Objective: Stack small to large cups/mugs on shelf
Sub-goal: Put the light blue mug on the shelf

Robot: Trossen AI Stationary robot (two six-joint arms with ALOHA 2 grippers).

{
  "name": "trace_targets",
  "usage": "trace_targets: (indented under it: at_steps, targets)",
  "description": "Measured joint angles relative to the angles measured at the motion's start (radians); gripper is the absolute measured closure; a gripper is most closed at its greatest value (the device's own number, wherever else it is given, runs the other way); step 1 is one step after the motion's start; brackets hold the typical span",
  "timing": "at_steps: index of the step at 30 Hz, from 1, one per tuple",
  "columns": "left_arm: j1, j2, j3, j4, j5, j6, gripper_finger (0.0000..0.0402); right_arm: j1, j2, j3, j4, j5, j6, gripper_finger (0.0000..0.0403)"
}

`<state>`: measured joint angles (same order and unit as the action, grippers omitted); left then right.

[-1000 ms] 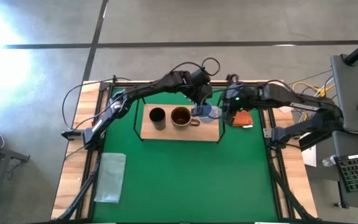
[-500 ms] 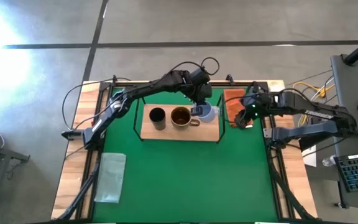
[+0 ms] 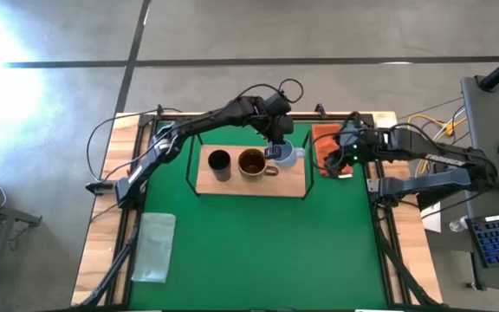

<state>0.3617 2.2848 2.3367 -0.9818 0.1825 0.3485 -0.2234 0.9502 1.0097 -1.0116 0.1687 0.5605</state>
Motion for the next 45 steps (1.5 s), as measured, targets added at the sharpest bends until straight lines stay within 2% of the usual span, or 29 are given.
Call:
trace_targets:
  at_steps: [8,16,28,32,36,42,45]
  targets:
    - [-0.002,0.001,-0.05,0.031,0.0,-0.002,0.0363,0.0,0.042,0.014,0.0,0.015,-0.042,0.0287]
    - [-0.002,0.001,-0.047,0.057,0.0,-0.004,0.0326,0.0,0.058,0.006,0.0,0.015,-0.049,0.0282]
    - [0.012,-0.046,-0.025,0.05,-0.085,-0.002,0.0324,-0.014,0.039,0.005,0.0,0.045,-0.057,0.0291]
    - [0.032,-0.051,-0.035,-0.035,-0.114,-0.003,0.0324,-0.029,0.032,0.005,0.0,0.046,-0.063,0.0294]
    - [0.048,-0.046,-0.081,-0.059,-0.114,-0.004,0.0324,-0.034,0.029,0.004,0.0,0.053,-0.064,0.0299]
    - [0.05,-0.043,-0.143,-0.001,-0.112,-0.005,0.0324,-0.035,0.025,0.004,0.0,0.068,-0.064,0.0303]
    - [0.051,-0.043,-0.156,0.054,-0.076,-0.005,0.0324,-0.035,0.025,0.004,0.0,0.068,-0.064,0.0301]
